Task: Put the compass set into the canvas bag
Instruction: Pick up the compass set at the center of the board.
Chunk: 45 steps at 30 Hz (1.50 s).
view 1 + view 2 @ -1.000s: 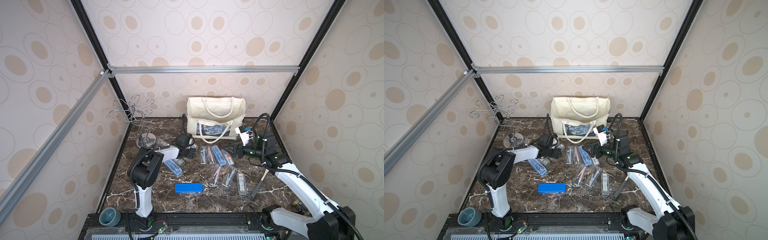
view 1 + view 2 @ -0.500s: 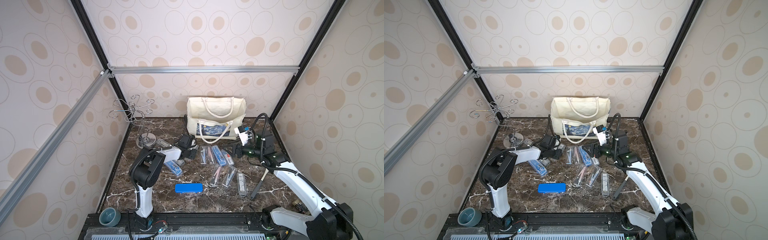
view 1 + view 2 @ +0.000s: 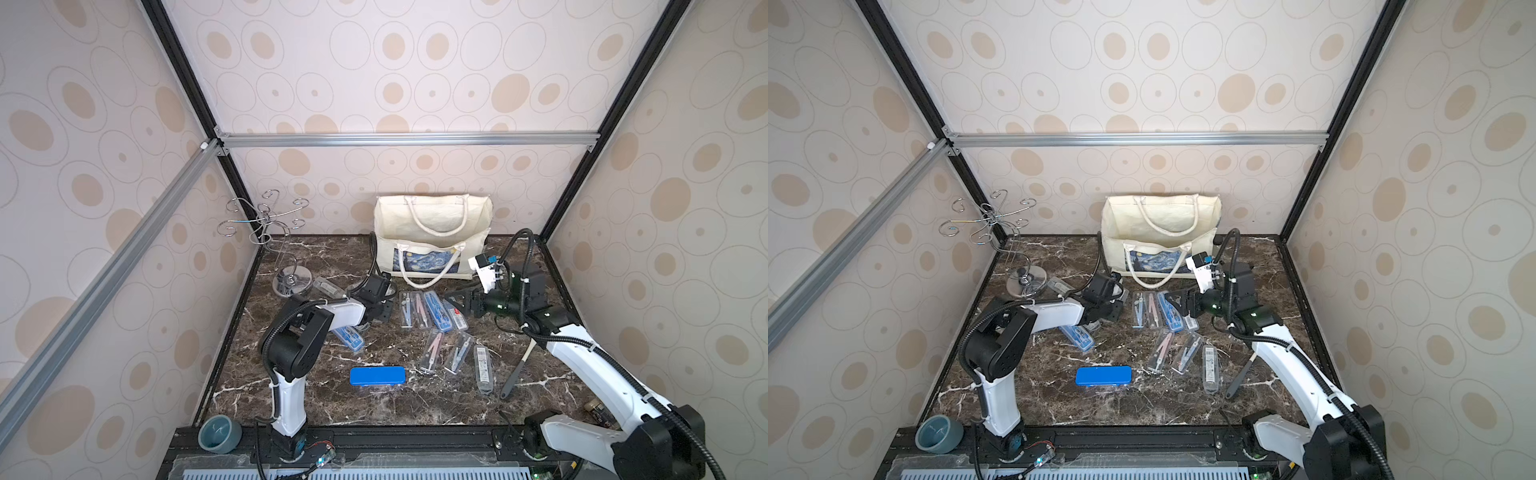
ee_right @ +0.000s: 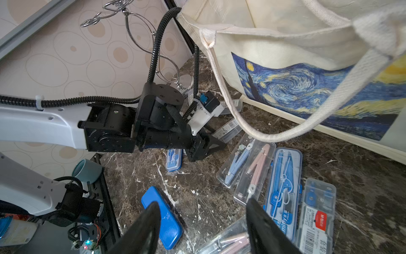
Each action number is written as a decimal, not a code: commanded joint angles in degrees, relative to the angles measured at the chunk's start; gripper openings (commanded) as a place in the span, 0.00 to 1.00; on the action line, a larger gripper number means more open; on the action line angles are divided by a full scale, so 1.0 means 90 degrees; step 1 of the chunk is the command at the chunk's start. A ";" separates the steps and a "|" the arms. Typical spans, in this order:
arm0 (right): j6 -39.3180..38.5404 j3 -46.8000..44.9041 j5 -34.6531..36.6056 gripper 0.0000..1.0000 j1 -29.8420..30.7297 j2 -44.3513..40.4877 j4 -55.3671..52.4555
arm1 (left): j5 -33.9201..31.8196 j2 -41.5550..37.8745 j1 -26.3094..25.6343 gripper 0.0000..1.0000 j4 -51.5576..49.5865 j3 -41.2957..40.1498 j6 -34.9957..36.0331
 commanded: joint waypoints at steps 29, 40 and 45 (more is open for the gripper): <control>0.0618 0.1082 0.0300 0.63 0.0645 0.0687 0.0118 | 0.0936 -0.3599 -0.0039 0.42 0.2776 -0.2687 -0.0141; 0.0956 0.2887 0.0795 0.61 0.1826 0.2123 -0.0327 | 0.1321 -0.4758 -0.0038 0.41 0.4289 -0.3580 -0.0405; 0.1124 0.3653 0.0881 0.61 0.2054 0.2781 -0.0547 | 0.1382 -0.5088 -0.0038 0.42 0.4491 -0.3670 -0.0501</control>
